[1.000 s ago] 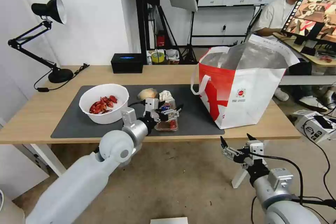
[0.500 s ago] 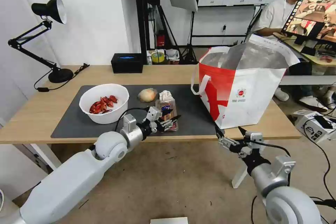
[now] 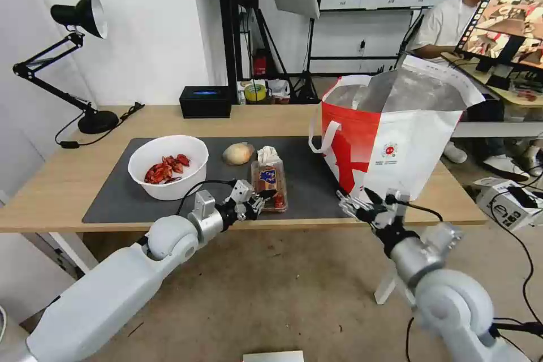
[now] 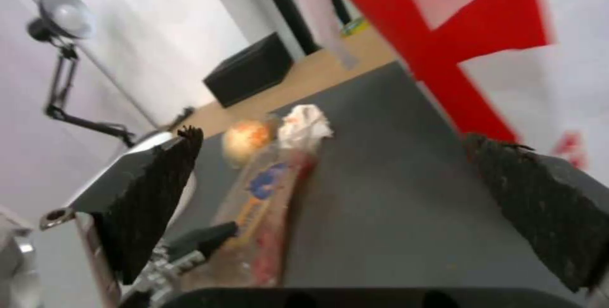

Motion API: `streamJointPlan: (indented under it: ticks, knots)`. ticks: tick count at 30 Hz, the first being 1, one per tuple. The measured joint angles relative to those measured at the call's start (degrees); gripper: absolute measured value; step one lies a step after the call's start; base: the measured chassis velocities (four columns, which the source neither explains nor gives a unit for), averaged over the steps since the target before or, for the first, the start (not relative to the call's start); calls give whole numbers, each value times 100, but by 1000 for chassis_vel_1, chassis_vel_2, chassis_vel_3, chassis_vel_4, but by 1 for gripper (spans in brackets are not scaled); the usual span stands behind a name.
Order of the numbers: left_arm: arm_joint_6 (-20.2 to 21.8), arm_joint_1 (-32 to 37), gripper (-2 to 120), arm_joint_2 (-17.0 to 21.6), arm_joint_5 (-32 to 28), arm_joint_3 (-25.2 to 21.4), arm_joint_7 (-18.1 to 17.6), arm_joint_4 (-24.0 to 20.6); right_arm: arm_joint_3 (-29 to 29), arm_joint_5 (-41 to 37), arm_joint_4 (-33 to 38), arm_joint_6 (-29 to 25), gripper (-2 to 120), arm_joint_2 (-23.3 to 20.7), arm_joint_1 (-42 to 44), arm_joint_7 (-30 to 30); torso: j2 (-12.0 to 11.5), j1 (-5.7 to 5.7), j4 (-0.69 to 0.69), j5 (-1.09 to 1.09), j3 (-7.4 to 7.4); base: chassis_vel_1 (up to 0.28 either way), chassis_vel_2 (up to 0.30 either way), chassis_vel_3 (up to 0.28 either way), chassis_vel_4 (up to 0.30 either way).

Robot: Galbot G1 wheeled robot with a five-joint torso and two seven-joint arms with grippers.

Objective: Pick up the trash from the table and place it into the takeout bag.

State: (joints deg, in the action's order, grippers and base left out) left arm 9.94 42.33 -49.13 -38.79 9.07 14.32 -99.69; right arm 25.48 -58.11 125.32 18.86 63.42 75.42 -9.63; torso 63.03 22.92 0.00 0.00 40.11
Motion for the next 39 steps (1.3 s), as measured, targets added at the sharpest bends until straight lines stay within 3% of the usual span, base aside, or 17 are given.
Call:
streamJointPlan:
  ticks: [7, 14, 25, 29, 39]
  knots:
    - [-56, 163, 0, 29, -22, -98, -4, -5, -785, -1486, -805, 290, 100, -33, -1252, -575, 0, 0, 0, 0, 0, 0, 0, 0, 0]
    - [-95, 205, 0, 66, -37, -138, -4, -30, -1152, -2384, -1303, 677, 100, 114, -2135, -1185, -1, 1, 1, 0, 0, 0, 0, 0, 0]
    - [-100, 186, 0, 76, -72, -141, -25, -14, -1601, -3110, -1847, 1317, 100, 337, -2933, -2173, -1, 1, 1, 0, 1, 0, 0, 0, 0]
    - [-104, 206, 0, 79, -37, -142, -37, -138, -1983, -3714, -2326, 1787, 100, 436, -3631, -2719, -1, 1, 0, 0, 0, 0, 0, 0, 0]
    - [-122, 231, 0, 49, -41, -138, -86, -143, -2263, -3709, -2680, 2013, 100, 755, -3921, -3103, 0, 1, 0, 0, 0, 0, 0, 0, 0]
